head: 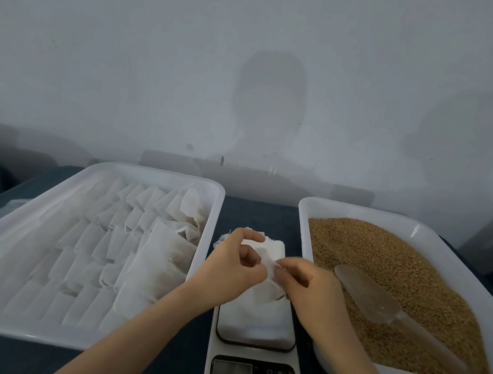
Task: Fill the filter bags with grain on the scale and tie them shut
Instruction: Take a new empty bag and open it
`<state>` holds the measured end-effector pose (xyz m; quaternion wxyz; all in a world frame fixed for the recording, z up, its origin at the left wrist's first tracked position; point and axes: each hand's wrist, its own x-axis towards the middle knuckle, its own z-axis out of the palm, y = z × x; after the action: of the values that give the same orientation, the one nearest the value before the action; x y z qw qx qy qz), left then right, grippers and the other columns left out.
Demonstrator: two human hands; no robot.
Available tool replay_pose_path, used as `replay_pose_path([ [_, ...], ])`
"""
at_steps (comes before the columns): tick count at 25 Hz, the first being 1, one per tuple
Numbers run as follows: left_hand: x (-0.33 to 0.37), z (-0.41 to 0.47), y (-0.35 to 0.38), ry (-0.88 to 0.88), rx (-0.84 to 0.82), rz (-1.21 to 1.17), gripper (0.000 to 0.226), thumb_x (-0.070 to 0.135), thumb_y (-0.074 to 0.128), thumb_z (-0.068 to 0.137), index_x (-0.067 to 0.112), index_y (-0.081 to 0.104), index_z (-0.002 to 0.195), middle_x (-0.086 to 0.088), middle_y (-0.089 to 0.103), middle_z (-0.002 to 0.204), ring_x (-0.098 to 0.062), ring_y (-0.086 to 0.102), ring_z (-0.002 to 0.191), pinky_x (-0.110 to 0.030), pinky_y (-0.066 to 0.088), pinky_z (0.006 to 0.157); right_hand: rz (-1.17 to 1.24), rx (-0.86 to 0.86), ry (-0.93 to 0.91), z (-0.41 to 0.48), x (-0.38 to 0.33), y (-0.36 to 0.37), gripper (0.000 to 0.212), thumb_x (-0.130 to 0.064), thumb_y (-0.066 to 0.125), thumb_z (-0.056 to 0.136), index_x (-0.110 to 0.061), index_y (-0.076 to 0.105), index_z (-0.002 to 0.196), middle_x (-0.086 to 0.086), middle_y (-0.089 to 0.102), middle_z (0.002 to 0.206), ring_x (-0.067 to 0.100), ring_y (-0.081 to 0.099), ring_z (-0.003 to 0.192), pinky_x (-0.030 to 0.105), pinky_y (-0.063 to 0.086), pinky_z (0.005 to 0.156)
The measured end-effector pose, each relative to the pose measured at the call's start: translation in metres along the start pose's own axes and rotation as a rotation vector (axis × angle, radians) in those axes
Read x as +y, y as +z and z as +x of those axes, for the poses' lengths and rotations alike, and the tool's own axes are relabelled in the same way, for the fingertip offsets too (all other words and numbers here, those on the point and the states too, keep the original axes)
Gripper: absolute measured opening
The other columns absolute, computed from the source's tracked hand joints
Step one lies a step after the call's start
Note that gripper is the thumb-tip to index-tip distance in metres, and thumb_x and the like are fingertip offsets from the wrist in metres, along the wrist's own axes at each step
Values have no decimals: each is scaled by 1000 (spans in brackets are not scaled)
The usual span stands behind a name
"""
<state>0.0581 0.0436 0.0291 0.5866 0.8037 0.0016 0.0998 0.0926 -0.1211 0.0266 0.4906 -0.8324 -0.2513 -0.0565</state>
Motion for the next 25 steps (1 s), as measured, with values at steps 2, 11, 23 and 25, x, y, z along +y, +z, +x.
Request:
replay_pose_path([
  [2, 1, 0, 1, 16, 8, -32, 45, 9, 65, 81, 38, 46, 109, 14, 63, 66, 1, 58, 61, -10, 44, 56, 22, 92, -26, -1, 0, -1, 11, -18, 64, 87, -21, 55, 82, -3, 67, 66, 7, 65, 58, 15, 48, 53],
  [11, 3, -7, 2, 186, -61, 7, 52, 7, 69, 82, 36, 45, 118, 14, 64, 70, 2, 57, 64, -13, 47, 67, -329, -24, -250, 1, 2, 9, 14, -2, 58, 88, -4, 70, 81, -5, 55, 78, 10, 52, 64, 20, 39, 58],
  [23, -4, 7, -5, -106, 73, 6, 38, 29, 53, 97, 18, 48, 133, 4, 59, 123, -14, 58, 111, -31, 55, 89, 90, 94, 146, 1, -3, -4, 44, -20, 58, 91, 9, 50, 58, 2, 36, 50, 7, 29, 46, 18, 22, 45],
  [25, -5, 7, -6, -135, 106, -109, 26, 23, 56, 97, 22, 54, 122, -3, 66, 112, -21, 64, 102, -43, 54, 91, 107, 77, 147, -1, -4, -6, 48, -24, 60, 90, 12, 49, 61, 5, 34, 52, 9, 27, 48, 19, 19, 46],
])
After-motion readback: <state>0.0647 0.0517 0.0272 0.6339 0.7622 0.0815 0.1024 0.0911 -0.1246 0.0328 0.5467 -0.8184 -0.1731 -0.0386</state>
